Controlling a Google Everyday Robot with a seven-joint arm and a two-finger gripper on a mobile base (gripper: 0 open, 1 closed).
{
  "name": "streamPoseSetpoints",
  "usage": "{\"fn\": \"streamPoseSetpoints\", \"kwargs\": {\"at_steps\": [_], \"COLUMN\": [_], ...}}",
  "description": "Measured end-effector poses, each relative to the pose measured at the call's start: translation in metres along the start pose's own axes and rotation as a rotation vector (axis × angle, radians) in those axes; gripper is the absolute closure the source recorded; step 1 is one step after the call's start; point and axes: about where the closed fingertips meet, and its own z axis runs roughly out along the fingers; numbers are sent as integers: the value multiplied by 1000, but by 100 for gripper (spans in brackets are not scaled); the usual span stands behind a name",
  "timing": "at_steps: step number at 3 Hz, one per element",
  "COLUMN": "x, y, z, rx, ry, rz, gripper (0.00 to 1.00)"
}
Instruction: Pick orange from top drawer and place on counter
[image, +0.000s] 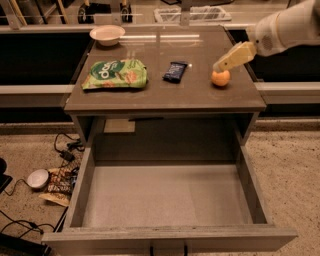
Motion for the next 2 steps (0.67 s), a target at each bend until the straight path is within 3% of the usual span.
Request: {"fn": "streamPoseSetpoints", "kwargs": {"at_steps": [1, 2], "x": [-26, -17], "y": [7, 3], "z": [-83, -164], "rx": [-20, 57], "ry": [-48, -48], "rz": [-47, -94], "gripper": [0, 0]}}
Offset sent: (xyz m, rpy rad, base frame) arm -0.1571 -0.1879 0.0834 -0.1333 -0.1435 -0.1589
